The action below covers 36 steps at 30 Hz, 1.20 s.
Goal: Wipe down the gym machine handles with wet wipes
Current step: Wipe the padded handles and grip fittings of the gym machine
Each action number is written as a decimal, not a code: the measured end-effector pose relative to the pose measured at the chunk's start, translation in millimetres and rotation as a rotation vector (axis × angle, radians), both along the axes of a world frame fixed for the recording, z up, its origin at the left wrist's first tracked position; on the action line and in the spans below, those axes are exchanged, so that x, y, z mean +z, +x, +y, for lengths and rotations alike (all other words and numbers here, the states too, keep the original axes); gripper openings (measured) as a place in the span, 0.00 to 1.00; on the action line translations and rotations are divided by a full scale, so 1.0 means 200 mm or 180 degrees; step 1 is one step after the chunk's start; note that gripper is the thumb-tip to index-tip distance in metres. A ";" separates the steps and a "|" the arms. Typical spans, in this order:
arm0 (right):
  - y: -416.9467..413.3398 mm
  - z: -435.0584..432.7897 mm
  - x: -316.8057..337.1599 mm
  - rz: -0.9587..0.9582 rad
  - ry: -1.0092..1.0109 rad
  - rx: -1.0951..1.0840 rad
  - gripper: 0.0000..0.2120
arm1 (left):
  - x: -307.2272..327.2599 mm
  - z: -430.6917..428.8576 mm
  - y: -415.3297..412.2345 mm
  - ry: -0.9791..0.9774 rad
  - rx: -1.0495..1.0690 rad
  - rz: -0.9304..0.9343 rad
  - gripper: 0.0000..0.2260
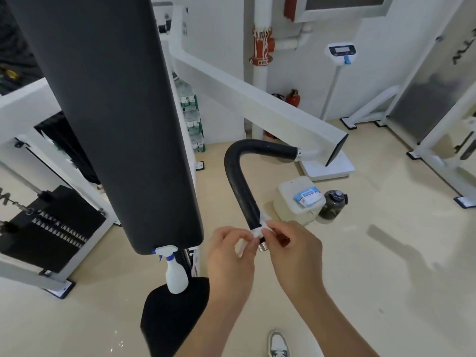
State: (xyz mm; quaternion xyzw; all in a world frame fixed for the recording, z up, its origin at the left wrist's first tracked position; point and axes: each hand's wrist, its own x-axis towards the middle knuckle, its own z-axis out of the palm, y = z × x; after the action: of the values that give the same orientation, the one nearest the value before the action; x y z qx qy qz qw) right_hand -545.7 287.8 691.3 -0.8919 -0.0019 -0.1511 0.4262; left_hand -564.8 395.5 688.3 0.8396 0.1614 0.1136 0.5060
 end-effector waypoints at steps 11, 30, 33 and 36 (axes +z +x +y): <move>0.03 -0.07 0.02 0.0336 -0.0471 0.0380 0.11 | -0.02 0.02 0.00 0.0517 -0.0317 -0.0647 0.11; 0.08 -0.07 0.07 0.0727 0.0833 0.0425 0.11 | -0.08 0.00 -0.04 0.0573 -0.0331 -0.0594 0.07; 0.11 -0.06 0.09 0.0939 0.0996 0.0458 0.06 | -0.05 -0.04 -0.05 -0.0214 -0.0013 -0.0275 0.06; 0.03 -0.10 0.11 0.0758 0.0481 0.0701 0.05 | -0.03 -0.07 -0.07 -0.0539 0.0132 -0.0169 0.04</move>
State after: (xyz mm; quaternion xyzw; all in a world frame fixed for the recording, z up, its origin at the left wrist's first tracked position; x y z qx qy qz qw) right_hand -539.7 268.2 712.3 -0.8633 -0.0378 0.0035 0.5033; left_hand -578.1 381.3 681.4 0.7871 0.1742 0.1323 0.5768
